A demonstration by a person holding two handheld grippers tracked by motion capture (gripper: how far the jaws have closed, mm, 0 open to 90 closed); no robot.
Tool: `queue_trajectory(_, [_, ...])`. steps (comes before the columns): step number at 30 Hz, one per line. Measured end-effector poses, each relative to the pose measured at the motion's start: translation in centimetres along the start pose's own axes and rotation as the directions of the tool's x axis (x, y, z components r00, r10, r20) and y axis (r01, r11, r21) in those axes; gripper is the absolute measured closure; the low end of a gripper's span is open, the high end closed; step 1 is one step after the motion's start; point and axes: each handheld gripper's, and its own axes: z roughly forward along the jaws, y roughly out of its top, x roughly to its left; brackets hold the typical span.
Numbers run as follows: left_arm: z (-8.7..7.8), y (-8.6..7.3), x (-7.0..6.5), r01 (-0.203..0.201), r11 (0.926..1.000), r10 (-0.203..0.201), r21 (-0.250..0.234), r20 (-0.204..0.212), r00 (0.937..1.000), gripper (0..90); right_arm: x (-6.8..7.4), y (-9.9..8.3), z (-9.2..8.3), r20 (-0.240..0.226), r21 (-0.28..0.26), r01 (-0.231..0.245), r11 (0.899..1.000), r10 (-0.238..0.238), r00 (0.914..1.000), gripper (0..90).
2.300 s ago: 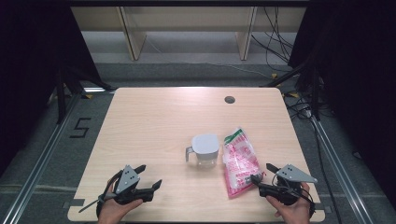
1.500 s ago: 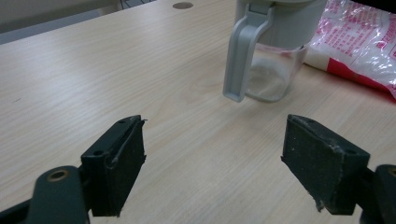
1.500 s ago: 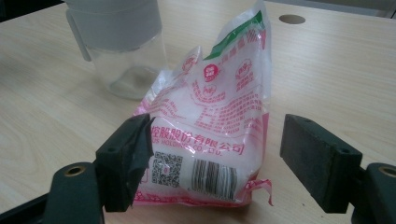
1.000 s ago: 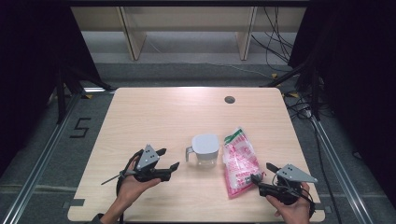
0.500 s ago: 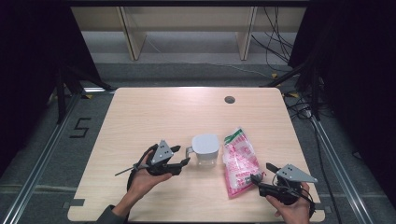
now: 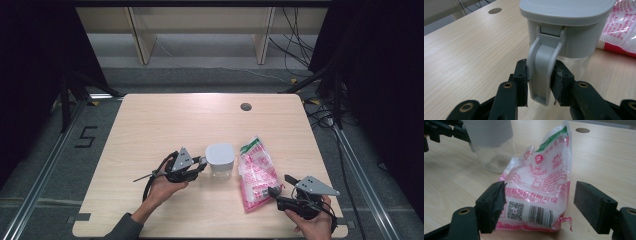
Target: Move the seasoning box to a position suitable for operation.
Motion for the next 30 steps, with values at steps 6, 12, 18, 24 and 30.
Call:
queue_trajectory(6, [0.0,-0.1,0.5,0.012,0.9999,-0.011,-0.004,0.029,0.9995,68.4,0.1,0.0,-0.1,-0.002,0.005,-0.018,1.000,0.018,0.9998,26.6])
queue_trajectory(12, [-0.2,-0.2,0.7,0.018,0.9998,-0.018,0.000,0.038,0.9991,68.6,0.0,0.0,0.0,-0.012,-0.001,-0.001,1.000,0.001,0.9999,26.6])
queue_trajectory(18, [-0.6,-0.3,1.0,0.003,1.0000,-0.003,0.006,0.037,0.9993,68.7,-0.1,0.0,-0.1,-0.002,0.002,0.006,1.000,-0.006,1.0000,26.6])
queue_trajectory(24, [-0.9,-0.5,1.2,0.003,0.9999,-0.003,0.012,0.038,0.9993,68.7,0.2,0.0,-0.2,-0.001,0.010,-0.023,1.000,0.023,0.9997,26.6])
queue_trajectory(30, [-1.0,-0.5,1.5,0.012,0.9999,-0.013,0.010,0.045,0.9989,68.8,0.1,0.0,-0.1,0.001,0.007,-0.010,1.000,0.010,1.0000,26.6])
